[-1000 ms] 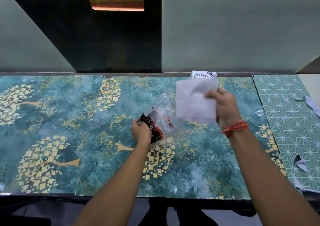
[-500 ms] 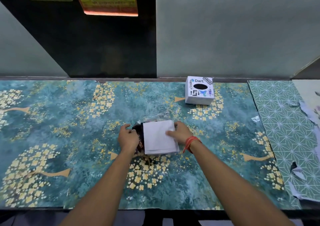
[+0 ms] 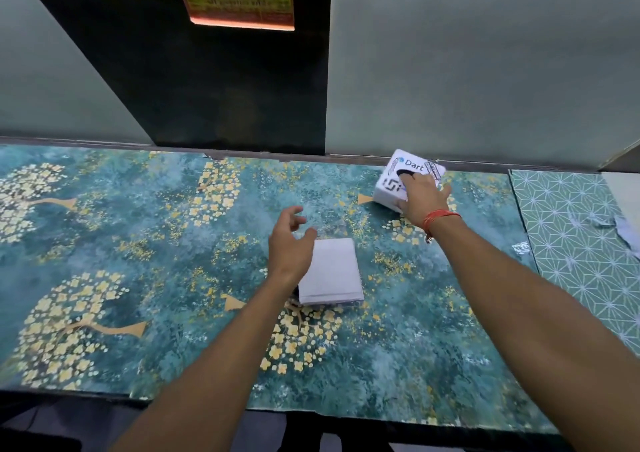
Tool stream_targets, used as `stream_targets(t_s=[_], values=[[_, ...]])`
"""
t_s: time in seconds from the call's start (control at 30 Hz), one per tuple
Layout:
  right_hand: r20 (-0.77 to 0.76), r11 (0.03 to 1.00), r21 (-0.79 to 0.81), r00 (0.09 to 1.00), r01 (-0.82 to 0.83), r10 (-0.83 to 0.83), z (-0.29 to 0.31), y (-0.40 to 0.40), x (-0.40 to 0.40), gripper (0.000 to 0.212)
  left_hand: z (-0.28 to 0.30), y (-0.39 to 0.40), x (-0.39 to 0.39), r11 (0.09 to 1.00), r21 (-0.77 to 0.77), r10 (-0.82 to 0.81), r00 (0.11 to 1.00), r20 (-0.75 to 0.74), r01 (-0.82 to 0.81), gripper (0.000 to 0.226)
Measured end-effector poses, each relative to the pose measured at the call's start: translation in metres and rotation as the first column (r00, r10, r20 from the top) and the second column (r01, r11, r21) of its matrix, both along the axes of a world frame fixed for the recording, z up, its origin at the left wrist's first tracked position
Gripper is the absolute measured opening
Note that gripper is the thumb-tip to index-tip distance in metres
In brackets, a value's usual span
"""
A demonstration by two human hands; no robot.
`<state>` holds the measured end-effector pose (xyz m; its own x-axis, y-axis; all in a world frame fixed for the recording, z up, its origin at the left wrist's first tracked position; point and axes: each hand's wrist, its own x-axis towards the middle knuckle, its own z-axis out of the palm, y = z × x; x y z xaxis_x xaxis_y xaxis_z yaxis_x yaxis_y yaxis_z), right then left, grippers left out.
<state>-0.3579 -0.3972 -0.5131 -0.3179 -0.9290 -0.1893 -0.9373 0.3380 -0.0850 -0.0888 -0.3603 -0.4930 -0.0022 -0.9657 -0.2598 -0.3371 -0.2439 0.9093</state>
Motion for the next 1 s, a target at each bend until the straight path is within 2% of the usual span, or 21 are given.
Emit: stream_targets(t_s=[0.03,0.07,0.13,0.17,0.23,0.3,0.4,0.5,0.6,0.8,1.0], values=[[0.129,0.994,-0.103,0.991,0.042,-0.029,0.007,0.005,0.004,0.038,0.003,0.0,-0.002,0.999,0.023,-0.038,0.998,-0.043,0.039,0.041],[0.322,0.971,-0.206,0.945,0.123,-0.051,0.016,0.011,0.01,0.035,0.007,0.0,-0.005,0.996,0.047,-0.069,0.994,-0.08,0.073,0.044],[0.71,0.917,-0.276,0.705,0.289,-0.008,0.038,0.029,0.026,0.031,0.015,-0.002,-0.012,0.984,0.121,-0.112,0.98,-0.165,0.133,0.054],[0.819,0.904,-0.27,0.573,0.33,0.035,0.051,0.039,0.035,0.034,0.021,-0.001,-0.017,0.972,0.167,-0.127,0.967,-0.222,0.166,0.058],[0.933,0.899,-0.208,0.354,0.385,0.065,0.07,0.06,0.051,0.036,0.03,0.001,-0.026,0.941,0.244,-0.143,0.927,-0.346,0.236,0.069],[0.973,0.893,-0.149,0.226,0.425,0.055,0.082,0.076,0.064,0.029,0.037,0.005,-0.033,0.915,0.275,-0.153,0.884,-0.441,0.295,0.077],[0.984,0.876,-0.126,0.171,0.466,0.051,0.093,0.091,0.075,0.026,0.039,0.009,-0.038,0.907,0.268,-0.145,0.838,-0.526,0.325,0.071],[0.975,0.888,-0.142,0.217,0.438,0.049,0.099,0.1,0.078,0.025,0.04,0.011,-0.039,0.898,0.261,-0.159,0.816,-0.556,0.353,0.067],[0.973,0.891,-0.14,0.227,0.431,0.043,0.098,0.107,0.08,0.024,0.037,0.011,-0.04,0.896,0.244,-0.189,0.817,-0.545,0.371,0.082],[0.992,0.87,0.011,0.103,0.493,-0.071,0.094,0.119,0.083,0.028,0.026,0.008,-0.032,0.888,0.246,-0.227,0.834,-0.503,0.39,0.09],[0.987,0.87,0.08,0.086,0.486,-0.139,0.088,0.12,0.084,0.036,0.024,0.012,-0.022,0.861,0.302,-0.216,0.831,-0.513,0.41,0.084]])
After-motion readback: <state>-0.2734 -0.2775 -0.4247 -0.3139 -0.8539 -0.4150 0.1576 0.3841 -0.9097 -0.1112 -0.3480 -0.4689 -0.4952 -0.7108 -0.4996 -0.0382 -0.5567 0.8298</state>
